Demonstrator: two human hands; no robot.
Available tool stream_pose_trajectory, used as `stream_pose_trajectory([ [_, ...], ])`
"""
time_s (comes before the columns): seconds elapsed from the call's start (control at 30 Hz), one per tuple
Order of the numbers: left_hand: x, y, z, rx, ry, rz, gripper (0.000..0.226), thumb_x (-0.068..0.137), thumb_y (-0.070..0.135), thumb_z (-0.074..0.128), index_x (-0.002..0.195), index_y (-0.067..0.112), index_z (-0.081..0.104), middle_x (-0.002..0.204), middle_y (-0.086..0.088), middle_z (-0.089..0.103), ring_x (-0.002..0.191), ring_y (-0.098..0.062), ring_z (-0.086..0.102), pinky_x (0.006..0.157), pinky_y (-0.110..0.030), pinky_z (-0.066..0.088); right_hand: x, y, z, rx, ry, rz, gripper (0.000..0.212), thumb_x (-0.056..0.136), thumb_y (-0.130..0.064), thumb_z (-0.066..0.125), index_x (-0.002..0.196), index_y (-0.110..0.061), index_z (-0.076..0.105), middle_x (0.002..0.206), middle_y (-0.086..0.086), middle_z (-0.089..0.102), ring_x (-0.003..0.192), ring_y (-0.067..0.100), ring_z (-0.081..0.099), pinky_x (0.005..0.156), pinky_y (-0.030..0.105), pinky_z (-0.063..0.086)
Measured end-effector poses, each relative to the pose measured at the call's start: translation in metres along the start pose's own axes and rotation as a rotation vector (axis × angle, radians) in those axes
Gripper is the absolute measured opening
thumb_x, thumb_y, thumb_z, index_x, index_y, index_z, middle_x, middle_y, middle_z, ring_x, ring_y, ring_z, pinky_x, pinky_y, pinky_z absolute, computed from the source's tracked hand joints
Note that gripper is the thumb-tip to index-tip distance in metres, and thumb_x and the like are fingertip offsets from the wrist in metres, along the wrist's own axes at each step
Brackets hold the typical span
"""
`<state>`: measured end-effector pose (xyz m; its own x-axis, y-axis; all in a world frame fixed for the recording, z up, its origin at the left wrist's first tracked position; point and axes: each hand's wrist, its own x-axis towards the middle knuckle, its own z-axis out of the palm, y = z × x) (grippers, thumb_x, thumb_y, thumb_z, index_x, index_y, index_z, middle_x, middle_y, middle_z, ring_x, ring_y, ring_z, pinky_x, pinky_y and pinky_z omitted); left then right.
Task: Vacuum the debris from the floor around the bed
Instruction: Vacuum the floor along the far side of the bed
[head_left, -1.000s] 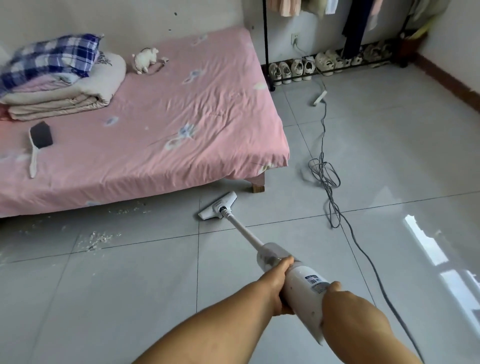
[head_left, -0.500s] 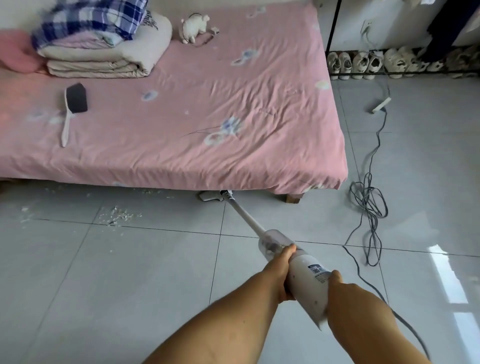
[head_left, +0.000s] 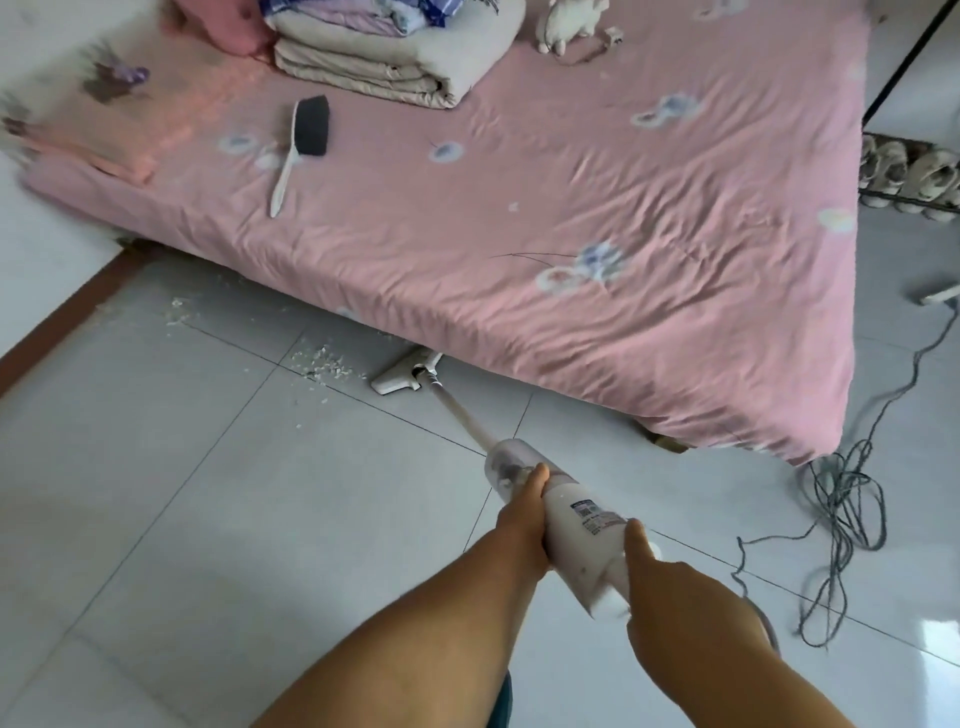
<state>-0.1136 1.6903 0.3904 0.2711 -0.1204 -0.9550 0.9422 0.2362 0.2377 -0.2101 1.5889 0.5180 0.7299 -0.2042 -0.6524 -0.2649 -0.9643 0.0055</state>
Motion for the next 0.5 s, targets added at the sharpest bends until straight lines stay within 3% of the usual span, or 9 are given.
stream_pose_trajectory([
  [0.17,-0.026,0.003,-0.012,-0.025,0.004,-0.060,0.076,0.086,0.067,0.061,0.136,0.010,0.051,0.137,-0.018,0.059,0.121,-0.036,0.059,0.105,-0.051,0.045,-0.003,-0.010,-0.006,0.012,0.016,-0.082,0.074,0.095,-0.025,0.039,0.152,-0.016,-0.007,0.125,-0.003,0.054,0.111,0.015,0.057,0.071,0.025,0.037],
  [0.3,-0.044,0.002,-0.021,-0.007,-0.035,-0.038,0.067,0.090,0.060,0.062,0.136,0.013,0.053,0.132,-0.015,0.063,0.119,-0.034,0.062,0.103,-0.052,0.048,-0.010,-0.017,-0.003,0.024,0.023,-0.143,0.075,0.097,-0.031,0.039,0.151,-0.012,-0.009,0.130,-0.003,0.054,0.114,0.015,0.057,0.086,0.026,0.043],
  [0.5,-0.040,0.009,-0.033,0.019,-0.075,-0.014,0.068,0.089,0.061,0.060,0.136,0.012,0.053,0.128,-0.015,0.066,0.116,-0.033,0.064,0.104,-0.051,0.049,0.000,-0.030,0.003,-0.037,0.035,-0.182,0.075,0.097,-0.031,0.037,0.150,-0.007,-0.009,0.122,-0.002,0.059,0.106,0.014,0.061,0.085,0.025,0.046],
])
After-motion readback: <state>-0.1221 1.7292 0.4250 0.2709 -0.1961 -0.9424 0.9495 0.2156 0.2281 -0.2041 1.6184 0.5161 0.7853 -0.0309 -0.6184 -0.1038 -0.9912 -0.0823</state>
